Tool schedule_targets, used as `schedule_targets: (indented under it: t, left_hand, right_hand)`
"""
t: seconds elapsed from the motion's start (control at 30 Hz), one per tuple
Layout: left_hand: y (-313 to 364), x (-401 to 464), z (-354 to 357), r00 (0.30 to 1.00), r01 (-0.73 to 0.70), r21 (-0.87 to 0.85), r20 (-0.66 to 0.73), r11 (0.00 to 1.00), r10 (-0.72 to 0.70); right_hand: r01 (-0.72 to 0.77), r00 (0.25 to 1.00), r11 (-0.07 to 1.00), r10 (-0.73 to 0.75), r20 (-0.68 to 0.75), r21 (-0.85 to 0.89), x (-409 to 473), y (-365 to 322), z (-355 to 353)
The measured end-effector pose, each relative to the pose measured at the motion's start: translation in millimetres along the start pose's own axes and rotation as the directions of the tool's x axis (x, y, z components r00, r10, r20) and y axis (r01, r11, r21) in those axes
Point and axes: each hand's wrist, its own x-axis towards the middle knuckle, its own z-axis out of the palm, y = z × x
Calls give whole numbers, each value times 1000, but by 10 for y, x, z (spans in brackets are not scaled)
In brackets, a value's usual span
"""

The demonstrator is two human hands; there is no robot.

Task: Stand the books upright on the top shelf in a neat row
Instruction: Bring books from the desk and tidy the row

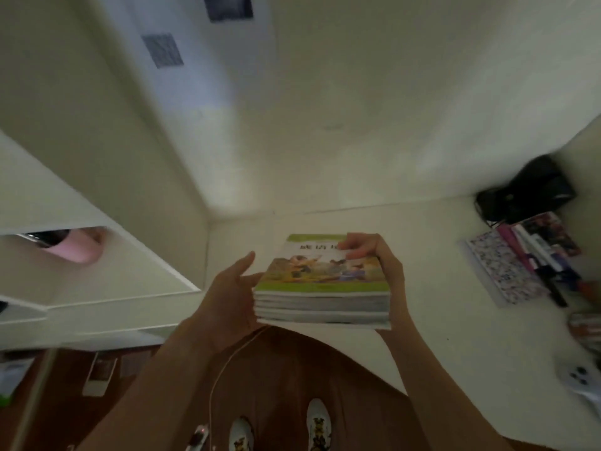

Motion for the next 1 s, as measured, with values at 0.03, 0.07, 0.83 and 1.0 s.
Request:
schedule_targets:
  t: [0.03,0.07,0.83,1.0]
  left_hand:
    - [169,-230,5,994,82,-114,79,990,-73]
    - [339,-376,-22,991,100,-137,107,985,-86]
    - [1026,-2792,-737,597,-730,251,-219,636,771]
    - [1260,-2913,-872,517,-765,229,-339,602,786]
  right_hand:
    - [2,1000,1000,-2,-11,-4,-66,-291,123]
    - [28,1000,999,-28,-6,-19,-117,-564,262]
    - [196,963,961,-226,146,195,-1387,-2186,2178]
    - [280,928,934,-323,188,223,-1300,-2432,2471]
